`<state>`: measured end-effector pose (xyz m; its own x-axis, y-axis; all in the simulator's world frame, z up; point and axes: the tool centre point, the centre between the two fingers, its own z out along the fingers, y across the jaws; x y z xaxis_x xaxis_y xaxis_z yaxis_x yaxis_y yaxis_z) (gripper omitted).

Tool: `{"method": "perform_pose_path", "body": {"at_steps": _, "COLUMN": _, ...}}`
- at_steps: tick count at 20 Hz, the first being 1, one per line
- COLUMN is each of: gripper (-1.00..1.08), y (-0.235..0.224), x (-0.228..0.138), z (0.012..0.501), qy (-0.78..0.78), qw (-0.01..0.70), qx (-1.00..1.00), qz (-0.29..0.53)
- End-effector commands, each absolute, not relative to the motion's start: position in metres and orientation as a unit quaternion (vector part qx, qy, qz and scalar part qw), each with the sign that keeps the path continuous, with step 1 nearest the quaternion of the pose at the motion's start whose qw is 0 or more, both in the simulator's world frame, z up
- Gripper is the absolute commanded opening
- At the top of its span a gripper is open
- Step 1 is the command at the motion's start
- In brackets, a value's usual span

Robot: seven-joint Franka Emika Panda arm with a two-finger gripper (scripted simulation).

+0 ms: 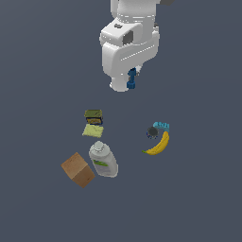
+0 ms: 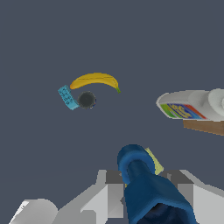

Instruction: Pick up a designated object from a clutter of objects.

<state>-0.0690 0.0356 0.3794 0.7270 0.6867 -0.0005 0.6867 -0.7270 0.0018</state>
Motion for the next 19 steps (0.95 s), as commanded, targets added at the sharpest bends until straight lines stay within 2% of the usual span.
{"method": "perform_pose_path", "body": {"at_steps": 1, "gripper": -1.0, "y": 0.043, "x": -0.065, "z": 0.4, "qy": 0.369, "qw": 0.0, "qx": 0.929, "qz": 0.0}}
{"method": "perform_pose_path", "body": {"at_steps": 10, "gripper": -1.0, "y": 0.059, "x": -0.053, "z": 0.446, "qy": 0.369, "qw": 0.0, "qx": 0.929, "qz": 0.0}}
{"method": "perform_pose_path", "body": {"at_steps": 19, "gripper": -1.0, "y": 0.063, "x": -0.049, "z": 0.459, "qy": 0.369, "qw": 0.0, "qx": 0.929, "qz": 0.0}}
